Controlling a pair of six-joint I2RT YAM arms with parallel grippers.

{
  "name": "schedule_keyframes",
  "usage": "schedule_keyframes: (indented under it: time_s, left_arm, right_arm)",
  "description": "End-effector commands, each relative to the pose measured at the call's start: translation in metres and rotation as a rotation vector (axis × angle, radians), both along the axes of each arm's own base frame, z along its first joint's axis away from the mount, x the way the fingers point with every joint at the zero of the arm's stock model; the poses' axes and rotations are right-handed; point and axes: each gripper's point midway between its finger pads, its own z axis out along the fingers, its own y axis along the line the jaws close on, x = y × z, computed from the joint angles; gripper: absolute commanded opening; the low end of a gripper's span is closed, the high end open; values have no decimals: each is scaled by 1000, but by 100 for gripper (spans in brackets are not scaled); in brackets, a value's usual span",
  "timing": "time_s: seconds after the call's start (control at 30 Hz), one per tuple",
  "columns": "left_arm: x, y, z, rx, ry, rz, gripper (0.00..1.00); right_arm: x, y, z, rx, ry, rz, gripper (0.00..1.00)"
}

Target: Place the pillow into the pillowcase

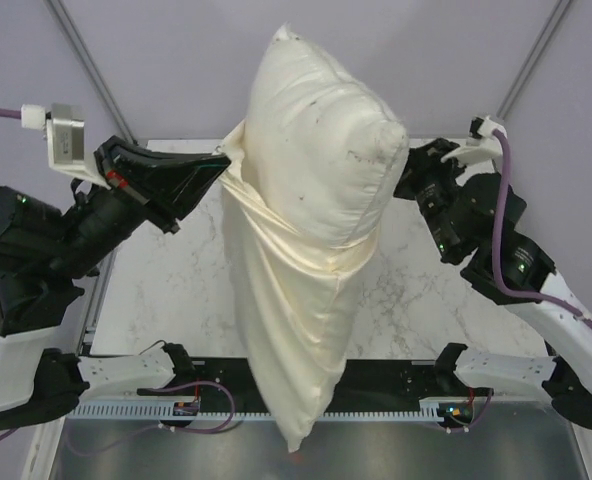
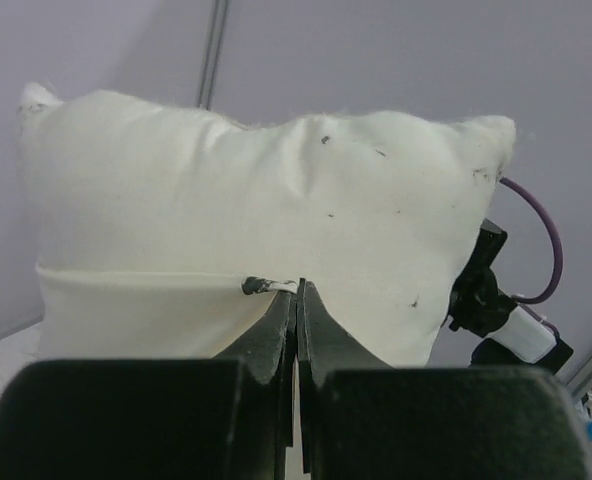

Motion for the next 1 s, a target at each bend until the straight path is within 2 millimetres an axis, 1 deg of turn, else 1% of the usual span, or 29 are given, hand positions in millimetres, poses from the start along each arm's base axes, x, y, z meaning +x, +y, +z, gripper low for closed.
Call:
schedule_keyframes:
  time_s: [0.0,0.03,0.07,0.1,0.13,0.17,0.2,0.23,0.27,0.3,0.33,0.37,0.4,0.43,0.47,0.5,0.53,0.57,0.6,0.63,0.7,0.73,0.77,0.8,0.83,0.87,0.9,0.93,0.97]
  left_arm:
    - [-25,69,47,-258,-150,97,2]
    - [-19,65,40,-272,-138,105,2]
    - [-10,55,25,-260,-108,112,2]
    - [7,28,-12,-195,-47,107,2]
    - [15,17,-26,-175,-25,107,2]
    - [22,8,-36,-167,-9,110,2]
    - [33,-8,-54,-128,19,111,2]
    - [33,-12,-54,-123,17,103,2]
    - [29,-7,-38,-150,-2,96,2]
    - [28,-9,-28,-152,-20,91,2]
    - [21,-6,-14,-162,-45,71,2]
    - [4,17,23,-208,-84,62,2]
    - [-3,26,40,-222,-106,57,2]
    - [-4,23,52,-212,-118,44,2]
    - [-29,55,90,-298,-183,34,2]
    - [-34,62,98,-306,-200,32,2]
    - [-41,73,109,-334,-221,35,2]
    - [-51,91,123,-378,-250,43,2]
    - [-53,97,125,-382,-259,55,2]
    - [-55,108,126,-398,-258,78,2]
    - [-48,104,115,-370,-239,103,2]
    - [-44,106,111,-372,-228,126,2]
    - [-35,98,94,-336,-204,142,2]
    - [-30,95,86,-322,-193,158,2]
    - [-23,95,81,-328,-181,187,2]
    - [-9,77,60,-278,-149,196,2]
    - [-8,77,53,-278,-140,197,2]
    - [-3,69,44,-263,-124,195,2]
    - [8,48,23,-220,-95,182,2]
  right_arm:
    - [-26,-26,111,150,-191,22,0]
    - [-27,-18,128,147,-220,55,0]
    - [-47,-40,170,200,-303,60,0]
    - [-55,-46,187,221,-337,69,0]
    - [-57,-46,197,229,-355,74,0]
    - [-70,-63,218,273,-398,65,0]
    - [-73,-68,222,286,-404,60,0]
    - [-74,-71,222,290,-402,55,0]
    - [-70,-66,214,278,-384,59,0]
    - [-70,-66,207,268,-372,59,0]
    - [-65,-61,195,246,-350,53,0]
    - [-43,-44,158,178,-268,25,0]
    - [-39,-45,141,175,-233,9,0]
    - [-31,-38,119,151,-192,-5,0]
    - [-12,-18,70,76,-110,-10,0]
    - [-9,-15,51,81,-79,-15,0]
    - [-3,-8,35,78,-58,-15,0]
    - [6,2,2,37,-9,-17,0]
    - [8,4,-7,32,3,-22,0]
    - [11,7,-11,37,9,-21,0]
    - [13,9,-1,28,-4,-25,0]
    - [7,2,26,49,-44,-23,0]
    - [5,-1,42,57,-67,-23,0]
    - [4,-1,55,58,-83,-19,0]
    - [1,-4,68,61,-99,-17,0]
    - [-12,-20,107,105,-160,-22,0]
    - [-13,-22,120,110,-176,-23,0]
    - [-19,-28,134,114,-197,-20,0]
    - [-35,-47,166,165,-259,-26,0]
